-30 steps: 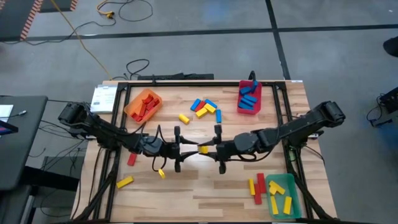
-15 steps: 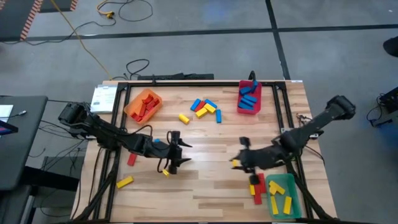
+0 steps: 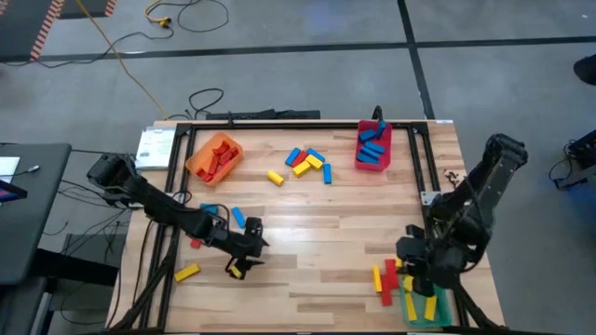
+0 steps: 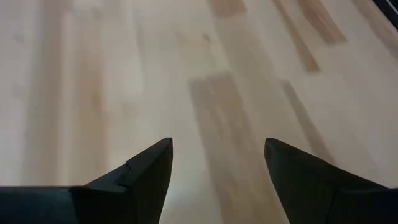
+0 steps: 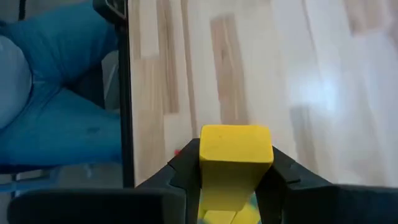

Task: Sort blocks
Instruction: Put the yellow block into the green bin

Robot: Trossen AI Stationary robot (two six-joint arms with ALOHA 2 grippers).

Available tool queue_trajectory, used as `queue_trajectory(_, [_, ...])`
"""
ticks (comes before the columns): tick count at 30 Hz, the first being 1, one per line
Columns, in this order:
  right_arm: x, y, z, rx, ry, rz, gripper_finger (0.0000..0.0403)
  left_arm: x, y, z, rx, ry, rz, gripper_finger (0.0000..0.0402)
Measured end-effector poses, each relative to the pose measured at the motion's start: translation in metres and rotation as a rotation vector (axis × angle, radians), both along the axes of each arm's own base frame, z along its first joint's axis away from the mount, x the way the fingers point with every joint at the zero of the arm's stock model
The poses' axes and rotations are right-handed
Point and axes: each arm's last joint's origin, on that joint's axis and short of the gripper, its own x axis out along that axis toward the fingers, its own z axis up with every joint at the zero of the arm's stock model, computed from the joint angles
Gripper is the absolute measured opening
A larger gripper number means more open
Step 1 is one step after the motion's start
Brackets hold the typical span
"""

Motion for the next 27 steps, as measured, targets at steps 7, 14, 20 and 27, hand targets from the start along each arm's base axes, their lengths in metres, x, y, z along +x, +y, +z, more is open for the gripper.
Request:
queue_trajectory(7, [-0.012,0.016,-0.009,0.038,0.072,-0.057,0.0122,-0.012,-0.005,-0.008,0.011,0.112,0.025,0.0249])
queue_trajectory(14, [-0.019,0.026,-0.022,0.075,0.190,-0.109,0.0122,-0.020,0.007,-0.015,0.161,0.195,0.155,0.0249])
queue_trajectory(20, [-0.022,0.033,-0.028,0.096,0.246,-0.144,0.0122,-0.028,0.018,-0.021,0.244,0.313,0.160,0.0249])
queue_trajectory(27, [-0.023,0.040,-0.035,0.088,0.270,-0.163,0.0122,-0.042,0.028,-0.026,0.367,0.455,0.201,0.0249])
